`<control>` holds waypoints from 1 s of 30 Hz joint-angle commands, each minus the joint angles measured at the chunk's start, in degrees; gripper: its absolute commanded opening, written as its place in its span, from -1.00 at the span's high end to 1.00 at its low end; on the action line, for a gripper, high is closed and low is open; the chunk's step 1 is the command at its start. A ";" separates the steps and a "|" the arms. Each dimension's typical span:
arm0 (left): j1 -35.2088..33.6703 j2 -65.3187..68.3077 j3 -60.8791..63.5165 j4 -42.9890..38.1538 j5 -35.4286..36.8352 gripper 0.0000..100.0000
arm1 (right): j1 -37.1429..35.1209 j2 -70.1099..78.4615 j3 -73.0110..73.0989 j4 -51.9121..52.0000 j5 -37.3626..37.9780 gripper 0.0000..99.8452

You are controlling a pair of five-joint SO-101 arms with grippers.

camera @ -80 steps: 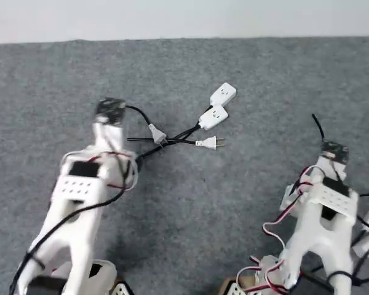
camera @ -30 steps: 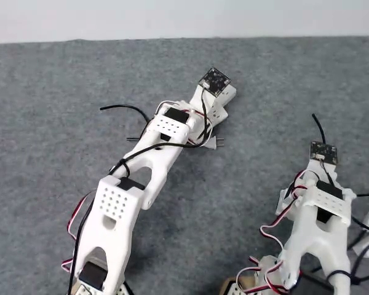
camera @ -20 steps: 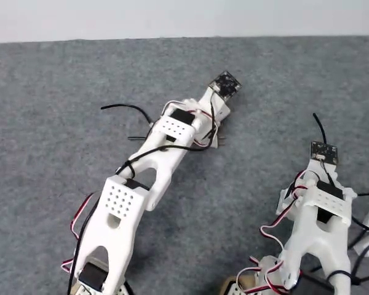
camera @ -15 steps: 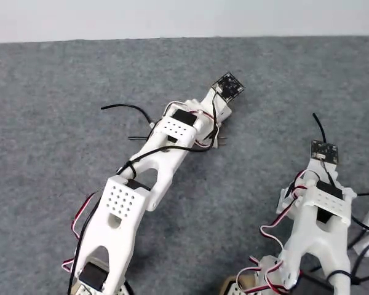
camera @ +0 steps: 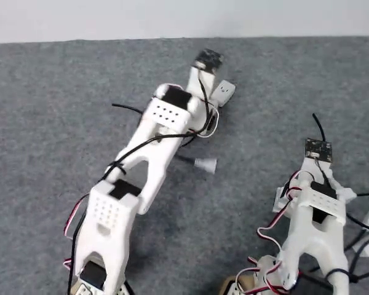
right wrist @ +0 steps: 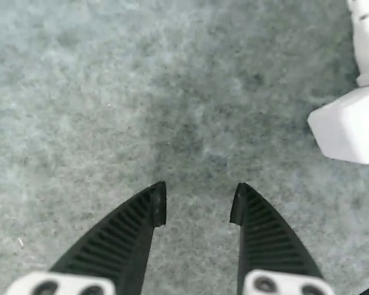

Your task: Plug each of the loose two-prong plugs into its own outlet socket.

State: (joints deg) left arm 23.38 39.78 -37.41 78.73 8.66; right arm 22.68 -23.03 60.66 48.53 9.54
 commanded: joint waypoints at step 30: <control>-23.47 -91.78 104.84 -18.11 2.02 0.97 | -0.57 -1.98 -0.26 -0.92 0.62 0.67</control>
State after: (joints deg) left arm 2.73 -47.08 59.91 67.03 11.38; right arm 22.68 -23.03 60.66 48.35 9.54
